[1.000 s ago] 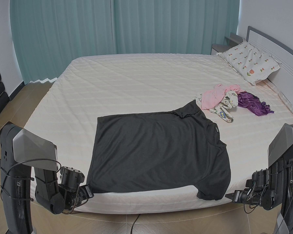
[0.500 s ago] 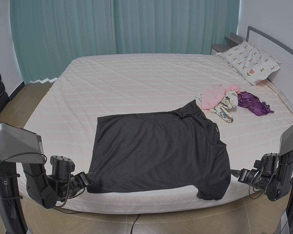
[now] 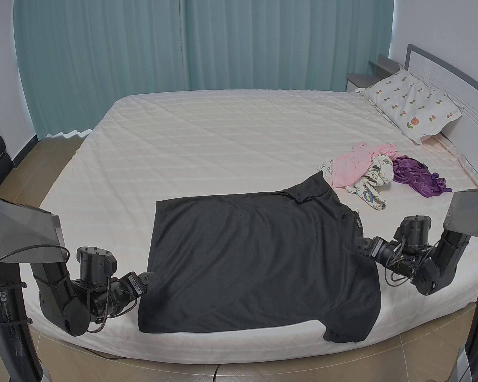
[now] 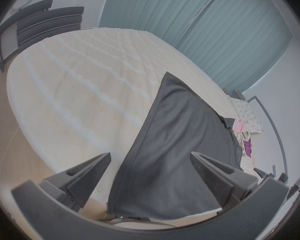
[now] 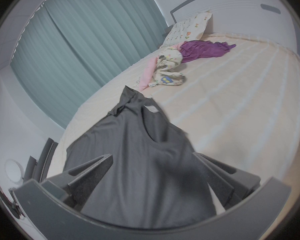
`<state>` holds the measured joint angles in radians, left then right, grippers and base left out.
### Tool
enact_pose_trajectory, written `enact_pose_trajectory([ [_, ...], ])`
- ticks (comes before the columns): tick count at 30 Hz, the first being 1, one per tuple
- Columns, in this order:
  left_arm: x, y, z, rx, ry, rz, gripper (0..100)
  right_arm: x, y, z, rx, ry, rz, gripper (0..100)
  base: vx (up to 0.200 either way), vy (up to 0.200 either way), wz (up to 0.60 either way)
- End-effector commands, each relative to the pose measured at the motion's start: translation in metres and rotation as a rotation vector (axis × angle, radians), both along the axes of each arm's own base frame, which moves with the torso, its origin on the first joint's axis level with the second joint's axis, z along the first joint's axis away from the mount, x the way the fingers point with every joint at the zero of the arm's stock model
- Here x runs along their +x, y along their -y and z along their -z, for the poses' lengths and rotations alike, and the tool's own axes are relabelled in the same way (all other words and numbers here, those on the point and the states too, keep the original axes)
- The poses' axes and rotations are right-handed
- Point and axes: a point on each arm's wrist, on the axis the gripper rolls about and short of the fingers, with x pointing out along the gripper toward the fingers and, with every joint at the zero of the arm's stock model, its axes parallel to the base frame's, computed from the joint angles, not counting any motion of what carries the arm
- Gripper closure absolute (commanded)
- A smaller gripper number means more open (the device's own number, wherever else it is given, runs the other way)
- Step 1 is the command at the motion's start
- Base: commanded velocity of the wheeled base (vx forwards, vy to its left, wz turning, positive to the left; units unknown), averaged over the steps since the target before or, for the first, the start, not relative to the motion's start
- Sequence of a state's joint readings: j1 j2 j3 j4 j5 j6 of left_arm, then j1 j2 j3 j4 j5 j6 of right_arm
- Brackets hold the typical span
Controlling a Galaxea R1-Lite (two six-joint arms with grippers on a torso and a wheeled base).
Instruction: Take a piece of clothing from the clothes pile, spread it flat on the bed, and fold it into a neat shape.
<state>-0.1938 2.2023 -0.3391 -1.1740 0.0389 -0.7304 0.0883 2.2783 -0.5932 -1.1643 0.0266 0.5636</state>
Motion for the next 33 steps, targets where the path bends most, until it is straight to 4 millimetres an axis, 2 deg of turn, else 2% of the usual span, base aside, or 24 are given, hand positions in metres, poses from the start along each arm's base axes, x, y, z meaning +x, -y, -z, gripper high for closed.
enact_pose_trajectory([
  [1, 0.003, -0.001, -0.001, -0.012, 0.009, -0.004, 0, 0.031, -0.029, -0.020, 0.079, 0.049, -0.018, 0, 0.200, 0.000, 0.00],
  [2, 0.003, -0.001, -0.001, -0.012, 0.009, -0.004, 0, 0.031, -0.029, -0.020, 0.079, 0.049, -0.018, 0, 0.200, 0.000, 0.00],
  [3, 0.007, 0.000, 0.002, -0.017, 0.007, -0.009, 0, 0.050, -0.044, -0.023, 0.145, 0.031, -0.011, 0, 0.200, 0.000, 0.00],
  [4, 0.007, 0.000, 0.004, -0.018, 0.002, -0.008, 0, 0.058, -0.048, -0.024, 0.169, 0.030, -0.004, 0, 0.200, 0.000, 0.00],
  [10, 0.008, 0.001, 0.009, -0.014, -0.016, -0.007, 0, 0.091, -0.065, -0.018, 0.208, -0.029, 0.004, 0, 0.200, 0.000, 0.00],
  [15, 0.014, 0.002, 0.010, -0.027, -0.001, 0.001, 0, 0.100, -0.081, -0.001, 0.202, -0.074, -0.019, 0, 0.040, 0.000, 0.00],
  [20, 0.020, 0.004, 0.011, -0.103, 0.003, -0.005, 0, 0.108, -0.092, -0.006, 0.212, -0.055, -0.049, 0, 0.000, 0.000, 0.00],
  [21, 0.025, 0.005, 0.009, -0.161, 0.012, -0.014, 0, 0.113, -0.101, 0.003, 0.201, -0.104, -0.058, 0, 0.000, 0.000, 0.00],
  [26, 0.029, 0.004, 0.013, -0.168, 0.008, -0.023, 0, 0.127, -0.107, 0.010, 0.200, -0.109, -0.051, 0, 0.000, 0.000, 0.00],
  [29, 0.029, 0.004, 0.013, -0.168, 0.008, -0.023, 0, 0.134, -0.110, 0.023, 0.187, -0.144, -0.048, 0, 0.000, 0.000, 0.00],
  [33, 0.029, 0.004, 0.013, -0.168, 0.006, -0.023, 0, 0.146, -0.112, 0.026, 0.191, -0.127, -0.047, 0, 0.000, 0.000, 0.00],
])
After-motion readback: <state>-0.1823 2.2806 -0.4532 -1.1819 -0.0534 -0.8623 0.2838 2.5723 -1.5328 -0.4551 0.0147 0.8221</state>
